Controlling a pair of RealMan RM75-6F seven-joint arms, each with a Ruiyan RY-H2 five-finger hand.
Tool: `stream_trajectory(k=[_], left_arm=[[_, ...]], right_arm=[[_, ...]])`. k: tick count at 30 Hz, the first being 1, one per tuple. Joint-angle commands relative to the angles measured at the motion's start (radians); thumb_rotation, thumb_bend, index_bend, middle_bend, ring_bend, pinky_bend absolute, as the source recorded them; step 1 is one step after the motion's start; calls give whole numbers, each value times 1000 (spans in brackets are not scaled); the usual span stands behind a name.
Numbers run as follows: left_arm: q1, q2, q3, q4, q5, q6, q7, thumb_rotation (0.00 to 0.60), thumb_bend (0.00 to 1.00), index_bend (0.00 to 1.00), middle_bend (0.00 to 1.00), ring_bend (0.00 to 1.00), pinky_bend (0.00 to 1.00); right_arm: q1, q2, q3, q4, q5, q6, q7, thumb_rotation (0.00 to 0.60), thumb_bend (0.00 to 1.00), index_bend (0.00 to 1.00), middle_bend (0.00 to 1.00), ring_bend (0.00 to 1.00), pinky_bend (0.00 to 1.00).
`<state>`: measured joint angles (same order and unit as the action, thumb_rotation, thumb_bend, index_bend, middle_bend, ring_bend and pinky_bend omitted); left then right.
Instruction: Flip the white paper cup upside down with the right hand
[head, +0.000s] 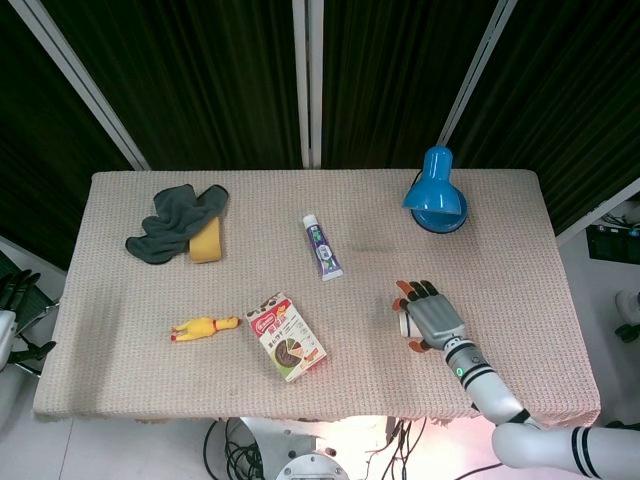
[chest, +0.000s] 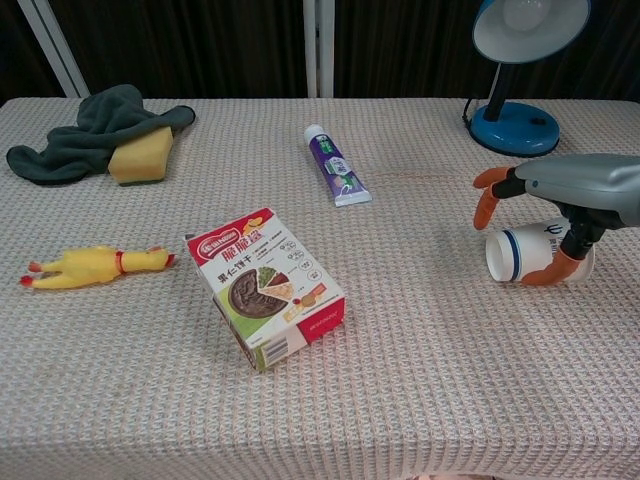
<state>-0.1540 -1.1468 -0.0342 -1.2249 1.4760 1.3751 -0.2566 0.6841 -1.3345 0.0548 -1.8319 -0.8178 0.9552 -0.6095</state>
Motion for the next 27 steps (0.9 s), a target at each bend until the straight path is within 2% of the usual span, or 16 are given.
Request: stream_trajectory(k=[1,12,14,21,27], left_arm=[[2,-1,1,5,-1,-1,-10,600,57,57,27,0,61],[1,-6,5,25,3,-11,-42,600,57,57,27,0,61],[1,-8,5,29,4,-10,-45,600,57,57,27,0,61],[5,-10,7,38,2,-9,-58,600,58,57,27,0,61],[7,-12,8,41,4,-8,-64,600,58,57,27,0,61]], right_arm=[[15,-10,-5,0,27,12,-19,600,129,321,40,0,0],[46,-27,-24,1,115,61,-95,600,130,333,40,0,0],[53,-33,-26,3,126,64,-103,600,139,363,42,0,0],[45,-63,-26,22,83,109,-85,600,188,609,94,0,0],[24,-37,-13,-5,29,133,-26,600,198,641,101,0,0]])
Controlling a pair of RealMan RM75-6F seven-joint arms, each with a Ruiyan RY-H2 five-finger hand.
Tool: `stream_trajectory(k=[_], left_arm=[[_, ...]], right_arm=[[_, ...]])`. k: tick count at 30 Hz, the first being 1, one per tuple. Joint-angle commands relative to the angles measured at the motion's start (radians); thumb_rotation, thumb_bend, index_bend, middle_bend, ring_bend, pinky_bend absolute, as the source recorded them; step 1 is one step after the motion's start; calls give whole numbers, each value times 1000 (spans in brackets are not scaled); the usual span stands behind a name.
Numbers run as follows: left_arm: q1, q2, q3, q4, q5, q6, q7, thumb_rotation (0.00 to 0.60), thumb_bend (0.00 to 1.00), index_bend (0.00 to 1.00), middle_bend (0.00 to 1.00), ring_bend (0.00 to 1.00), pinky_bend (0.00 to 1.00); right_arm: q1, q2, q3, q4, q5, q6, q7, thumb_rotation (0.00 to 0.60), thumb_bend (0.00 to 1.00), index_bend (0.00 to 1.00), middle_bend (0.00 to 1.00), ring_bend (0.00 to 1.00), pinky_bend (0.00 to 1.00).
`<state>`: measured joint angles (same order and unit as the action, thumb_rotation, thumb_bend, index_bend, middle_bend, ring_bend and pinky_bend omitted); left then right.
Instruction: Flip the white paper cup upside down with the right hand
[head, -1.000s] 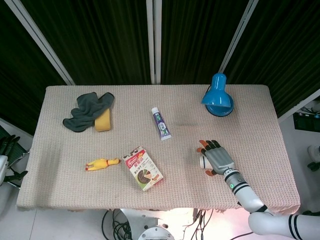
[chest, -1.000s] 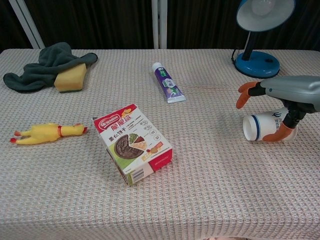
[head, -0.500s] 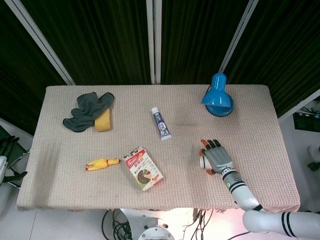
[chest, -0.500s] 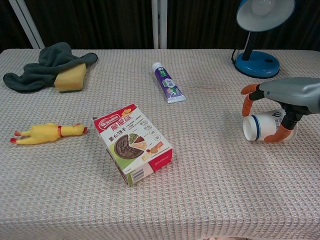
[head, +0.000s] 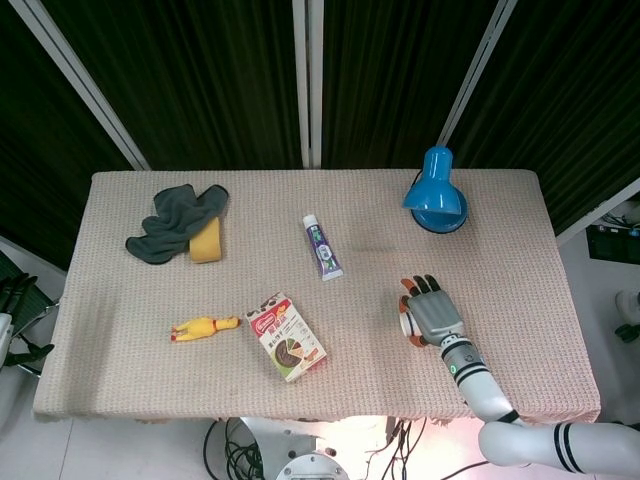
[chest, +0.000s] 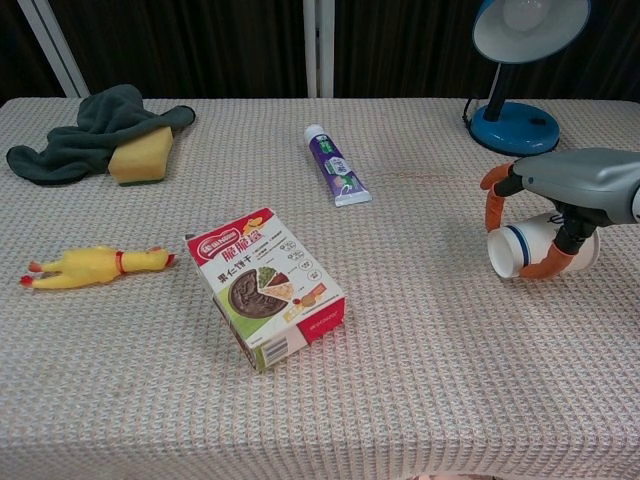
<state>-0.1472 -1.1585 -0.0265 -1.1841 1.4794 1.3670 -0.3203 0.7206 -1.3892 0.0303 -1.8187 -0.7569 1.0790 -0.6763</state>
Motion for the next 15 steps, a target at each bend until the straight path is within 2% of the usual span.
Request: stream_trajectory(k=[1,4,7,9,11,15], left_arm=[[0,0,0,1,1,0,-1,600,57,57,26,0,61],[0,-2,0,2,2,2,-2,600,58,57,27,0,61],[-1,-4,0,4,3,0,-3,600,57,57,27,0,61],[-2,-5,1,7,3,-3,-1,600,57,57,26,0,61],[-4,-6,1,7,5,-4,2,600,57,57,27,0,61],[-3,-6,1,2,6,0,9,600,57,57,26,0,61]], right_arm=[[-21,26,19,-26,-54,11,70,600,198,641,101,0,0],[-61,51,51,-33,-163,24,225,600,198,641,103,0,0],[-127,35,86,21,-329,65,491,600,198,650,130,0,0],[-172,1,97,101,-438,103,708,600,197,670,155,0,0],[-197,-30,92,184,-503,101,896,600,197,685,166,0,0],[-228,-83,101,296,-539,61,1250,600,199,689,166,0,0]])
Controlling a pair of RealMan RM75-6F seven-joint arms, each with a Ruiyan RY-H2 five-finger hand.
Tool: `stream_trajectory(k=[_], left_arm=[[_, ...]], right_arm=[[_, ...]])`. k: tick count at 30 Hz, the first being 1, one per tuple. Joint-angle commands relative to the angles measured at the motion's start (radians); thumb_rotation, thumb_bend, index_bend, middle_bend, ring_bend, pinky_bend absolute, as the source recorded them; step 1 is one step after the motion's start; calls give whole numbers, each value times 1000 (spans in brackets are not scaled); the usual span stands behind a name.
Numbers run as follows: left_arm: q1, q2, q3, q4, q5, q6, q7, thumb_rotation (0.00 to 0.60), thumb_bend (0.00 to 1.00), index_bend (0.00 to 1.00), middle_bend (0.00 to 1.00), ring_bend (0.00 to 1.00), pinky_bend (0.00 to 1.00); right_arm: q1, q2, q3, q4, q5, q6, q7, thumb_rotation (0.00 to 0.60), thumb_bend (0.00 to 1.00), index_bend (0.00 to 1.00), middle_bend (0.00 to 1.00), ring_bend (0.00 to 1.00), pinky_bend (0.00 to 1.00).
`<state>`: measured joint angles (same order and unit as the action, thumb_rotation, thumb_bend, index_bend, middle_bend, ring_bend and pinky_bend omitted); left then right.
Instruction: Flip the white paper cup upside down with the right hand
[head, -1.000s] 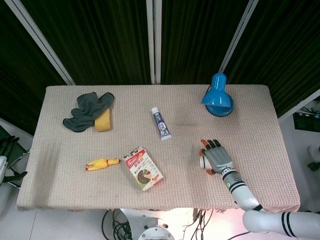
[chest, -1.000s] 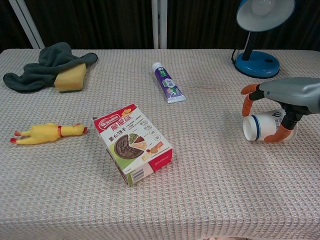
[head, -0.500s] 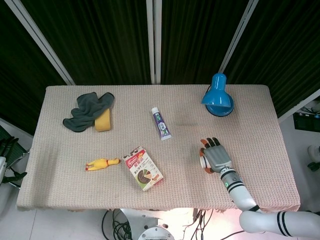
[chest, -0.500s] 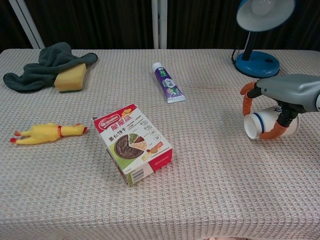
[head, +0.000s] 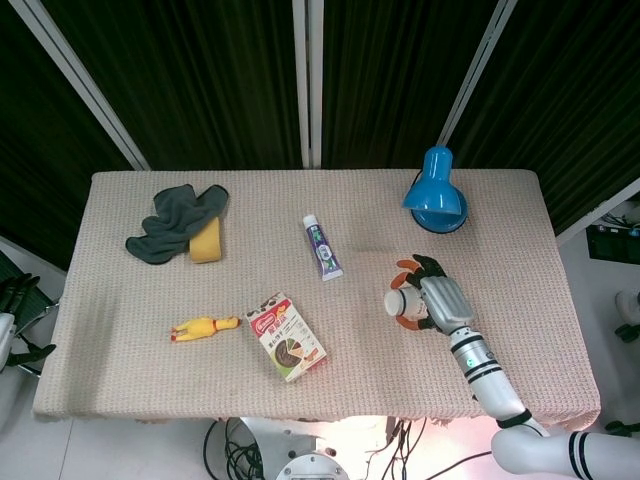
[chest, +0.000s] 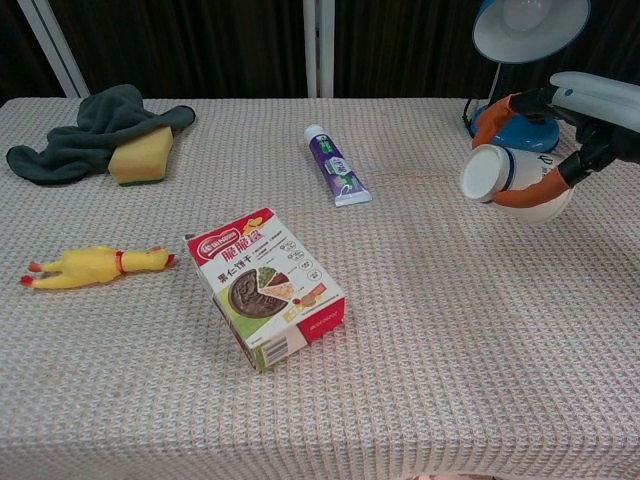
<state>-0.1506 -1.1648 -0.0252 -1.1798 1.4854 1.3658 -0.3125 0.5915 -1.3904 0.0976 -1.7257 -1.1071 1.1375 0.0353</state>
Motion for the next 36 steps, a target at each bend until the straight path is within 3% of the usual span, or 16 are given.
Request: stream_trajectory(k=[1,5,16,24,31,36], left_arm=[[1,0,-1,-3,-1,2,2,600,57,57,26,0,61],[-1,0,-1,-4,-4,-4,10,600,58,57,26,0,61],[-4,-14,-2,15,5,7,18,600,58,57,27,0,61],[-2,-18,-2,23,6,14,15,600,57,57,27,0,61],[-4,-22,-4,27,7,13,18,600,57,57,27,0,61],[-6,-23,-4,24,6,12,23,600,57,57,27,0,61]], right_arm=[[-104,-94,34,228,-196,-7,607,600,200,690,166,0,0],[-118,-136,21,327,-250,-43,862,600,203,691,167,0,0],[-113,-228,-28,544,-368,-89,1257,600,223,703,169,0,0],[-106,-278,-79,677,-452,-64,1392,600,224,703,169,0,0],[-104,-280,-118,713,-503,-24,1454,600,232,696,163,0,0],[-105,-274,-134,728,-515,-10,1433,600,235,574,155,0,0]])
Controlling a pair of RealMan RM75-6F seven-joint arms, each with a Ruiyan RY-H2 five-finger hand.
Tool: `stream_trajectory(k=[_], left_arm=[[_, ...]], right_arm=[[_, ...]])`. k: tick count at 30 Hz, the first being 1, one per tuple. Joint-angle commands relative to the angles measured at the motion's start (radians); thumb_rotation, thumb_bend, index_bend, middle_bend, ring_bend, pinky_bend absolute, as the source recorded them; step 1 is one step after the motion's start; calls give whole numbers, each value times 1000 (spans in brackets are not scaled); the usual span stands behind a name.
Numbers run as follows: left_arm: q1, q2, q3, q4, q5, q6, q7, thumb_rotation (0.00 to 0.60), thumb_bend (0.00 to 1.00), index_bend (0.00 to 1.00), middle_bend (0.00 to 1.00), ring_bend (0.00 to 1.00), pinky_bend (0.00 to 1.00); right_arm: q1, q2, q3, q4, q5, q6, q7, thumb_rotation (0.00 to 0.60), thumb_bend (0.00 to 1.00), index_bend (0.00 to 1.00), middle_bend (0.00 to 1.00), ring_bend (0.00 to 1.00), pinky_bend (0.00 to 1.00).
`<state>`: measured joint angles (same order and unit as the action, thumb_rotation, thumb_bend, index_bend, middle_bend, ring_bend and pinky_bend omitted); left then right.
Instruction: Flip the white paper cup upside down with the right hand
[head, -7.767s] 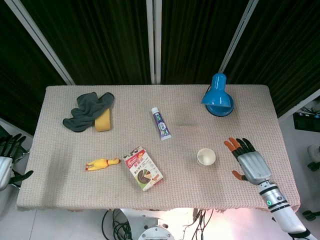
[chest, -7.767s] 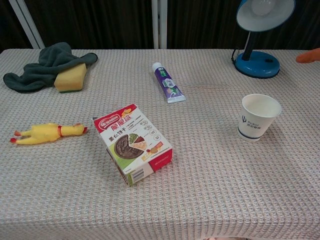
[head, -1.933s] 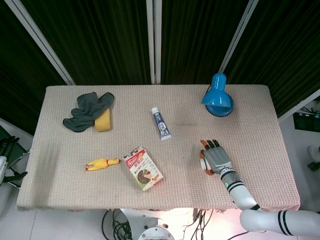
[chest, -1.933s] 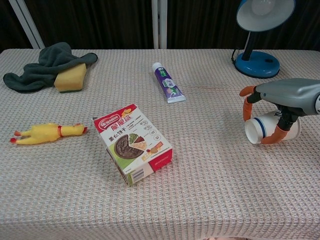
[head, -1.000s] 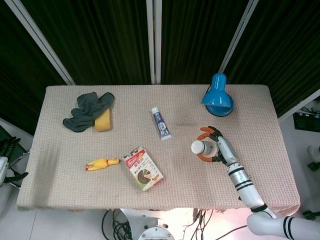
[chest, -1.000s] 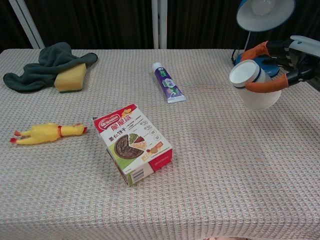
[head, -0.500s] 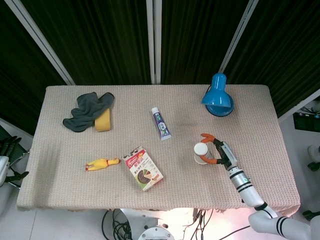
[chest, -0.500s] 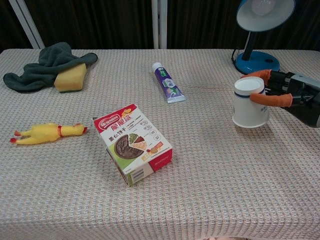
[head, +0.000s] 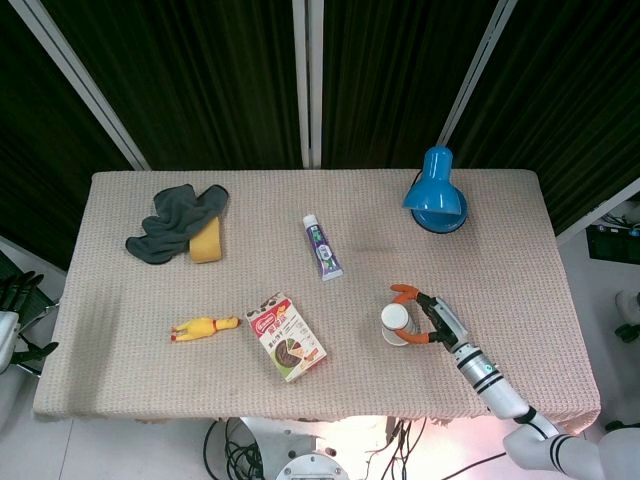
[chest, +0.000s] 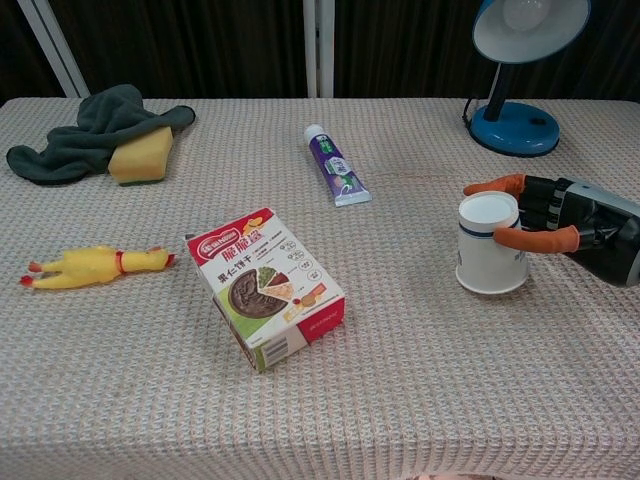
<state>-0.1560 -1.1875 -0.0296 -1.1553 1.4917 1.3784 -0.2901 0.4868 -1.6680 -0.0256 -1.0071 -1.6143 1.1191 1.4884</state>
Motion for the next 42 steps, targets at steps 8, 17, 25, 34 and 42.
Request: stream_trajectory(k=[8,17,25,34,42], left_arm=[[0,-1,-1,-4,-2,0,4,600,57,57,27,0,61],[4,10,-1,-19,1,12,3,600,58,57,27,0,62],[4,11,-1,-24,4,17,8,600,58,57,27,0,61],[6,26,-12,-50,8,46,23,600,58,57,27,0,61],[11,39,-14,-65,5,53,30,600,57,57,27,0,61]], right_arm=[[2,17,-41,19,-21,4,-78,600,225,229,114,0,0],[-29,82,-47,-47,-45,110,-194,600,202,0,73,0,0],[-87,249,-64,-213,-71,235,-430,600,176,0,20,0,0],[-282,432,10,-556,194,363,-1546,600,157,0,0,0,0],[-367,477,45,-672,285,452,-1695,600,155,0,0,0,0]])
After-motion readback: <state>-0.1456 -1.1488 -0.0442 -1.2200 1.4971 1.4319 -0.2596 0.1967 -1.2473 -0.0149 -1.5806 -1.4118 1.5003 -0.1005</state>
